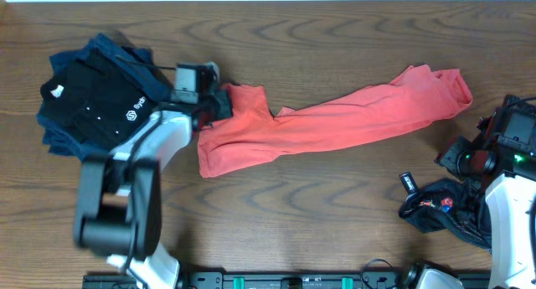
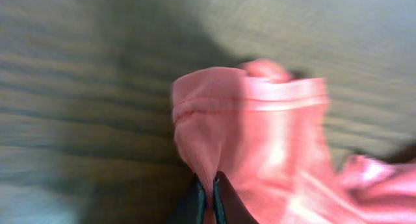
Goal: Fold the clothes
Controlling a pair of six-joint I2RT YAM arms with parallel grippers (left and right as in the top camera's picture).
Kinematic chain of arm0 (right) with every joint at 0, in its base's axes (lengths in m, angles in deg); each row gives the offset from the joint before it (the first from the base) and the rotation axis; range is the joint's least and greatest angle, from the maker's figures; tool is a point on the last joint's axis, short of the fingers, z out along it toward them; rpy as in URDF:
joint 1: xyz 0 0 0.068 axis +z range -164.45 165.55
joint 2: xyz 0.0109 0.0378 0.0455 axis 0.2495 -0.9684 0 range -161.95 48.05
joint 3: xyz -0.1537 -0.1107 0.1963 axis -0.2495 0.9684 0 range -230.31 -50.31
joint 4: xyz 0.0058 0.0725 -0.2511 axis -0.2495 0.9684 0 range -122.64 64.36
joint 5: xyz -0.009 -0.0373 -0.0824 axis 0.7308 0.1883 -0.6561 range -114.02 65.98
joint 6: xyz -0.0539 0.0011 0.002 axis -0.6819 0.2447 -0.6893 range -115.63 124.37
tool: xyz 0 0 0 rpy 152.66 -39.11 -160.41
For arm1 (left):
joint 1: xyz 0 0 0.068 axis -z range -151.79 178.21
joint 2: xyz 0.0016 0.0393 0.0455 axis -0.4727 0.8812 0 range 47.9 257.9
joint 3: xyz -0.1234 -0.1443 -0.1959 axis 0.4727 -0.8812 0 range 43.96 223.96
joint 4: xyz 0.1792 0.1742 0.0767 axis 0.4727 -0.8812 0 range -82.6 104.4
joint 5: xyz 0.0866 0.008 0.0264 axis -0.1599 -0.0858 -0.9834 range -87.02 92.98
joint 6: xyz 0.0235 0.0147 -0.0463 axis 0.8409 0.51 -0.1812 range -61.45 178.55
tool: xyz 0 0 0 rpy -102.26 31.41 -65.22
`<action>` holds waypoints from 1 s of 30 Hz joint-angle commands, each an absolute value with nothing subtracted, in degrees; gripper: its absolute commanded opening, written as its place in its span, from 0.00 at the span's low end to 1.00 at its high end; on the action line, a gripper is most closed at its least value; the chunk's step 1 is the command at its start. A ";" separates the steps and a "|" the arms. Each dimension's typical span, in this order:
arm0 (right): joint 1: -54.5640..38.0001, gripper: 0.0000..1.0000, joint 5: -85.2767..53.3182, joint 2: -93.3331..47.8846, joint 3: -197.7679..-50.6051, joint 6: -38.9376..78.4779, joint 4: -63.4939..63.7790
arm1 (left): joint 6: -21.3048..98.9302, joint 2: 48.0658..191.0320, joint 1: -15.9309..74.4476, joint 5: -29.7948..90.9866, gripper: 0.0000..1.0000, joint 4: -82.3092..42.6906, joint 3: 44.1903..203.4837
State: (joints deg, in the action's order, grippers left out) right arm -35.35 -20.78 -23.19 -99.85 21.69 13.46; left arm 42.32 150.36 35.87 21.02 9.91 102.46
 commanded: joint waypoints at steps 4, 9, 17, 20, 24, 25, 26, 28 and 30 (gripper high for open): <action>-34.83 0.60 -19.57 -23.22 -100.11 19.55 11.96 | 43.06 133.13 34.71 30.49 0.06 0.53 103.23; -34.83 0.61 -17.13 -23.63 -100.11 17.80 10.34 | 47.17 123.25 34.76 31.05 0.06 -14.66 103.23; -34.83 0.64 -16.65 -30.91 -100.11 17.87 7.96 | 54.23 111.49 34.76 29.00 0.06 -31.56 103.23; -34.83 0.64 -12.73 -33.49 -100.11 18.22 2.08 | 54.19 109.86 34.76 30.25 0.06 -36.69 103.23; -34.78 0.66 -7.42 -35.35 -100.11 19.66 -7.41 | 54.58 109.96 34.76 31.93 0.06 -44.69 103.12; -34.72 0.66 -6.88 -35.57 -100.13 20.19 -9.07 | 54.95 110.14 34.76 31.93 0.06 -46.25 103.01; -34.46 0.66 -6.24 -35.74 -100.11 20.47 -10.95 | 54.95 110.29 34.76 31.95 0.06 -47.12 102.92; -33.58 0.66 -4.65 -36.13 -100.13 20.38 -14.16 | 54.89 110.42 34.76 31.99 0.06 -47.91 102.48; -32.16 0.66 -4.03 -36.72 -100.13 19.75 -16.70 | 54.91 110.40 34.76 31.97 0.06 -47.99 102.00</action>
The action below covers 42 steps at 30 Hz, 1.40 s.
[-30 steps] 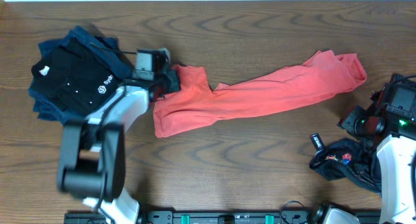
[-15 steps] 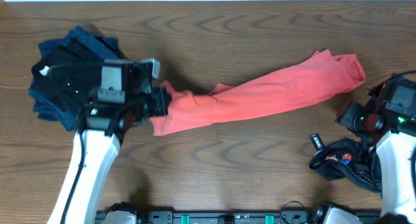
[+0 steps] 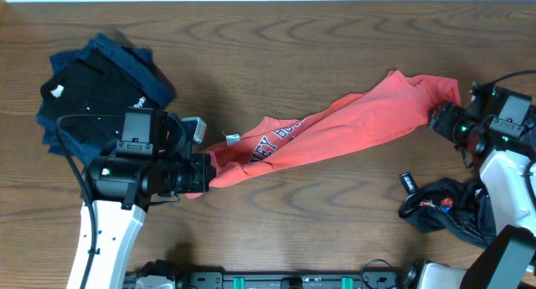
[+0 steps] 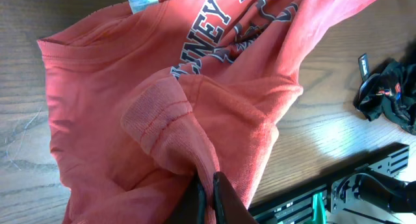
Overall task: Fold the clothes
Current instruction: 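Grasp the red shirt's right end with the right gripper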
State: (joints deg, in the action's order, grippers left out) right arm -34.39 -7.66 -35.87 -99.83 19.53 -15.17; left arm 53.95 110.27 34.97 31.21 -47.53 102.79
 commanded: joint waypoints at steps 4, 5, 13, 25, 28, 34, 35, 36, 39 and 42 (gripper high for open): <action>-28.29 0.67 -4.08 -38.63 -100.74 16.08 -17.88 | 54.91 110.40 34.76 31.99 0.06 -48.41 100.10; -27.40 0.68 -4.12 -39.43 -101.38 15.68 -17.68 | 54.91 110.40 34.76 31.99 0.06 -48.63 99.29; -23.61 0.73 -10.79 -49.34 -113.29 15.44 -10.21 | 54.91 110.40 34.76 32.39 0.06 -49.37 89.35; -20.73 0.75 -11.42 -58.45 -122.86 15.44 -10.34 | 54.19 110.40 34.76 34.90 0.06 -46.92 85.33; -19.48 0.76 -12.67 -59.63 -122.86 15.46 -11.15 | 53.97 110.40 34.76 34.92 0.06 -45.48 85.33; -17.58 0.76 -13.41 -62.78 -122.86 16.12 -14.34 | 53.97 110.40 34.76 34.92 0.06 -44.63 85.33; -17.25 0.76 -13.78 -63.39 -122.86 16.12 -15.34 | 53.99 110.40 34.76 34.92 0.06 -44.61 85.33; -16.99 0.76 -14.33 -63.87 -122.86 16.14 -16.17 | 53.99 110.40 34.76 34.90 0.06 -44.58 85.33; -16.07 0.76 -16.47 -65.79 -122.86 16.12 -18.82 | 53.99 110.40 34.76 34.92 0.06 -44.21 85.33; -15.24 0.76 -17.89 -67.24 -122.86 16.05 -20.74 | 53.99 110.40 34.76 34.92 0.06 -44.17 85.33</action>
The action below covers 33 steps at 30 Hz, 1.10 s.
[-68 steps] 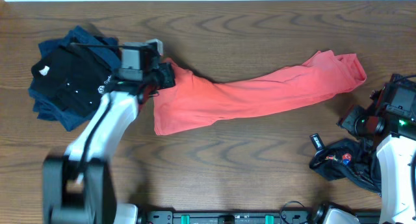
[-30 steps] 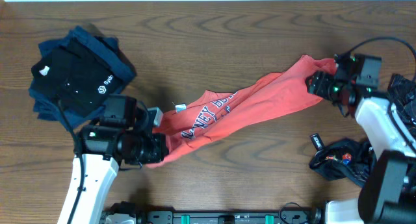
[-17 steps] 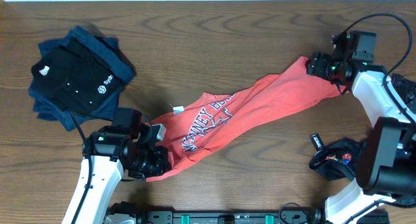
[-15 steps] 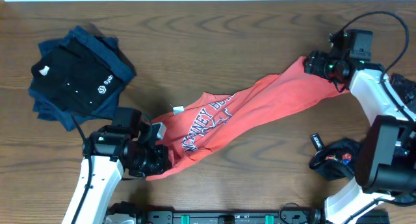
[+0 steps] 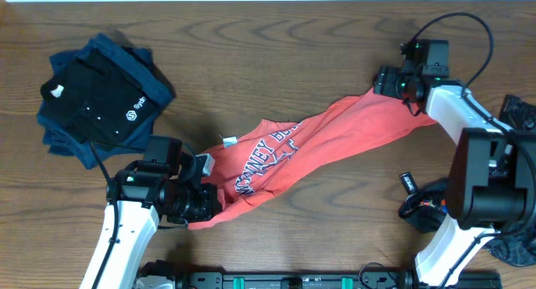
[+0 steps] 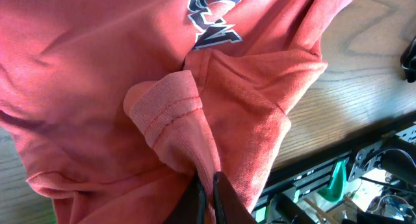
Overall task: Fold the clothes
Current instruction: 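Grasp the red shirt's right end with the right gripper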
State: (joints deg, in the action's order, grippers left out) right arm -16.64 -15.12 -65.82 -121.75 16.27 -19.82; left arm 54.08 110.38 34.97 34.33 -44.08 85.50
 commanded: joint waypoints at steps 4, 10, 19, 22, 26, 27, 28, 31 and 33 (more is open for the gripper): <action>-14.22 0.71 -18.35 -68.61 -122.86 14.72 -23.08 | 53.97 110.40 34.76 34.92 0.06 -43.54 85.33; -13.89 0.44 -21.52 -69.27 -122.84 14.79 -22.10 | 53.97 110.40 34.76 34.92 0.06 -43.10 85.33; -13.91 0.05 -23.84 -69.20 -122.84 15.05 -21.07 | 53.99 110.40 34.76 34.90 0.06 -42.70 85.33; -14.02 0.01 -23.90 -68.72 -122.86 15.05 -20.24 | 53.97 110.40 34.76 34.92 0.06 -42.25 85.33; -14.39 0.01 -25.65 -65.47 -123.17 15.05 -17.59 | 53.99 110.36 34.76 34.92 0.06 -39.75 85.35; -14.63 0.01 -26.13 -63.67 -123.52 15.05 -16.17 | 53.97 110.36 34.76 34.92 0.06 -38.03 85.54; -14.85 0.01 -26.15 -62.41 -123.72 15.05 -15.26 | 53.99 110.36 34.76 34.92 0.06 -36.89 85.83; -16.16 0.06 -26.15 -56.07 -124.87 15.03 -10.84 | 54.01 110.36 34.73 34.75 0.06 -33.66 88.78; -17.56 0.06 -26.18 -51.08 -125.64 15.01 -8.02 | 53.99 110.36 34.69 34.01 0.06 -32.15 91.84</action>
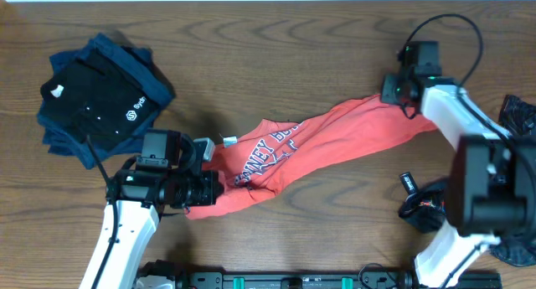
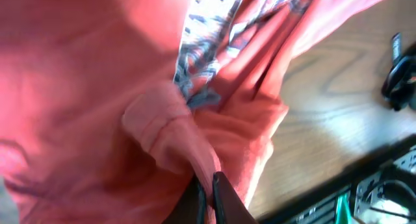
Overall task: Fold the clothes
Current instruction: 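Grasp the red shirt's right end with the right gripper, then hold both shirt ends and pull grippers apart to stretch the shirt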
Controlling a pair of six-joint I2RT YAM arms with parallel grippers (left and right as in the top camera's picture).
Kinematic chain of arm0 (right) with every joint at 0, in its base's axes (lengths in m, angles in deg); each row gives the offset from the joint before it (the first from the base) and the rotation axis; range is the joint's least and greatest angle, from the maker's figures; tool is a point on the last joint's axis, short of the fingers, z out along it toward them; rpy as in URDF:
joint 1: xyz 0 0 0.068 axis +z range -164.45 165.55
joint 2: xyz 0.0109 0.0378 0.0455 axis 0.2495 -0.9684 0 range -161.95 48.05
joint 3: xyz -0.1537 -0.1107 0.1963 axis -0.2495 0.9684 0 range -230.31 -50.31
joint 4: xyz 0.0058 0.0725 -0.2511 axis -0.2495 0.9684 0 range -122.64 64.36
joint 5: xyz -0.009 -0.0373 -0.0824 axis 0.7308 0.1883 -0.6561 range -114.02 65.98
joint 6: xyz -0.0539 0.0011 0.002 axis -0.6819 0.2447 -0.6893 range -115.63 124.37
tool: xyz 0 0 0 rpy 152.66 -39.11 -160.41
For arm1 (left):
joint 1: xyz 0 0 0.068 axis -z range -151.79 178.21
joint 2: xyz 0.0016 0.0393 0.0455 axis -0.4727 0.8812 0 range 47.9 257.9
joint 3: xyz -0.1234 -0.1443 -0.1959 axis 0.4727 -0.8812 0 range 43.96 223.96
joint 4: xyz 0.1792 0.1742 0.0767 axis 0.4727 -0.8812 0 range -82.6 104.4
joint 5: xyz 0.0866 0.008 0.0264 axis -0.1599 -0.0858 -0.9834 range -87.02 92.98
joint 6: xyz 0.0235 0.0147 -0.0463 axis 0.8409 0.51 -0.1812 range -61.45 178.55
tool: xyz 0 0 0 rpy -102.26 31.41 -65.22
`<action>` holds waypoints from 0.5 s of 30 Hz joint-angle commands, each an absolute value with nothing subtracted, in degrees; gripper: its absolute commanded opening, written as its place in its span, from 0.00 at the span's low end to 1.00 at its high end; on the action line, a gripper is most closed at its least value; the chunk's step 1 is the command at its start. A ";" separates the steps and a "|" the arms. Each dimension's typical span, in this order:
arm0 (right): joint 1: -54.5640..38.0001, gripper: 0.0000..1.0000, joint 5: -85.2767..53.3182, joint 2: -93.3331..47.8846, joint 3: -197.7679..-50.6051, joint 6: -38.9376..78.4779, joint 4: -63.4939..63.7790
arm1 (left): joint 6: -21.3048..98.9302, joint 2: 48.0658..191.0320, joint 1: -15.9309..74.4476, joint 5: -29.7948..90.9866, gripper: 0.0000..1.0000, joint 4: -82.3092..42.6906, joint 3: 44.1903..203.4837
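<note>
A red shirt (image 1: 318, 138) with dark lettering (image 1: 268, 155) lies stretched aslant across the table, between my two grippers. At its front-left end my left gripper (image 1: 203, 188) is shut on a fold of the fabric. The left wrist view is blurred, but it shows the thin dark fingers (image 2: 208, 185) pinching a bunched ridge of the red shirt (image 2: 130, 68). My right gripper (image 1: 392, 90) sits at the shirt's far right end, where the cloth narrows into it. A white label (image 1: 228, 141) shows near the left end.
A pile of dark navy clothes (image 1: 92, 96) lies at the back left. A crumpled black garment (image 1: 435, 209) and a small black object (image 1: 408, 183) are at the front right. More dark cloth (image 1: 519, 113) lies at the right edge. A black rail (image 1: 276, 281) runs along the front.
My left gripper has moved a little back from the front edge, still shut on the shirt, and that end came with it. The right gripper shifted slightly, still at the far end.
First my left gripper held the shirt's left end beside the navy pile, plain side up, and the right gripper was away at the right edge. Then the left was nearer the front with lettering showing, the right at the shirt's other end. Later that end was further back and left.
</note>
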State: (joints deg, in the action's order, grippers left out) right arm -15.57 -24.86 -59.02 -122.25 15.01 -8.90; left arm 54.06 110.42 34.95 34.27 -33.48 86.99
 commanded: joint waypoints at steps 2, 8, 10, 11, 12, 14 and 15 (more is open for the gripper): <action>-19.22 0.01 -26.15 -45.64 -126.25 15.03 -6.10 | 53.99 110.36 34.47 32.48 0.06 -31.05 96.03; -24.07 0.01 -26.07 -30.25 -126.47 15.01 -2.84 | 53.97 110.21 31.30 27.06 0.06 -31.23 109.74; -25.41 0.01 -26.15 -25.93 -126.45 14.90 -0.96 | 53.45 110.14 29.47 27.12 0.06 -31.40 114.00; -26.02 0.01 -26.13 -24.00 -126.47 14.48 0.00 | 52.81 109.99 28.50 27.12 0.06 -31.51 116.03; -26.50 0.01 -26.13 -22.30 -126.47 14.04 1.05 | 51.78 109.79 27.54 27.16 0.06 -31.49 117.78; -26.94 0.01 -26.18 -20.18 -126.47 13.45 2.93 | 50.52 109.22 26.38 27.75 0.06 -31.45 119.99; -26.98 0.01 -26.15 -19.43 -126.45 12.95 4.07 | 50.52 108.74 25.97 28.59 0.06 -31.32 121.00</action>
